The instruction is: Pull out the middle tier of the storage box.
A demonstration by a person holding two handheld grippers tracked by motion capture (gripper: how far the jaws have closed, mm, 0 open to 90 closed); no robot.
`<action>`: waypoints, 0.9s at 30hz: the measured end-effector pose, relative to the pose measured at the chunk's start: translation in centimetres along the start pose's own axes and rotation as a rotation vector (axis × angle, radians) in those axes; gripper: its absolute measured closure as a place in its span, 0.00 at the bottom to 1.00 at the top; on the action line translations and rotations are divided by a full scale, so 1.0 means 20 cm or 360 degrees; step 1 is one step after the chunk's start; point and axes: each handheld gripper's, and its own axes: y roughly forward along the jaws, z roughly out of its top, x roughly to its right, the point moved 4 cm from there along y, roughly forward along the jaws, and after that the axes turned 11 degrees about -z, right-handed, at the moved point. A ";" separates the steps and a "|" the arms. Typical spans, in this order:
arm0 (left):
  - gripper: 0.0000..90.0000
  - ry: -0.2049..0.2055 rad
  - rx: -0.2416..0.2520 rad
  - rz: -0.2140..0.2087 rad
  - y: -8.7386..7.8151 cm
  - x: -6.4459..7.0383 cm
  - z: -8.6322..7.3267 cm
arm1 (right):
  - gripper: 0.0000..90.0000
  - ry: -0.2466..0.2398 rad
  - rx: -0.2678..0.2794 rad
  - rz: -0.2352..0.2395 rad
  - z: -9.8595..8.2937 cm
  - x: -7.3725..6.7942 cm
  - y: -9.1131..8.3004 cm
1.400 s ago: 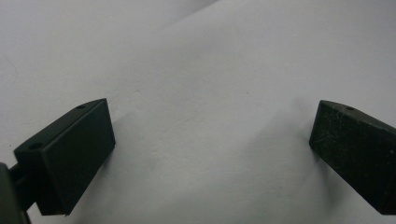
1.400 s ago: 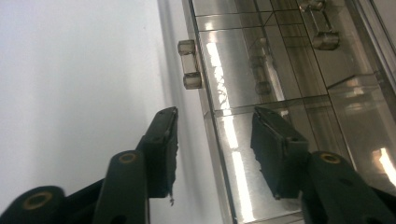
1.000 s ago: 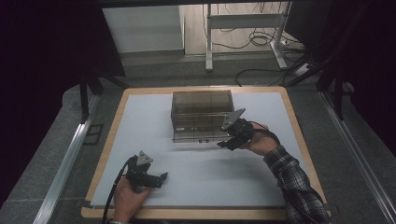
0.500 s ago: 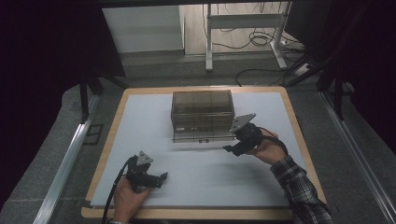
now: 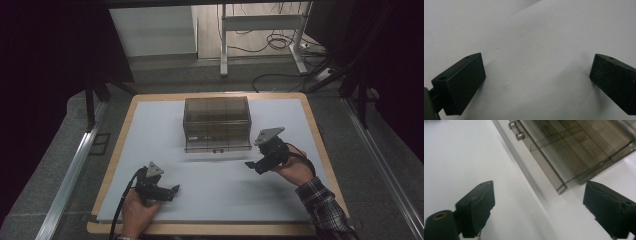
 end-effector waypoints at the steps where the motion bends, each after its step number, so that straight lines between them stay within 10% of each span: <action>1: 0.00 0.0000 0.0000 0.0000 0.00 0.00 0.00 | 0.09 0.0009 -0.0003 -0.0007 -0.01 0.00 0.00; 27: 0.00 0.0000 0.0002 0.0003 0.00 0.00 0.00 | 0.00 0.0205 -0.0016 -0.0099 -0.39 -0.14 0.00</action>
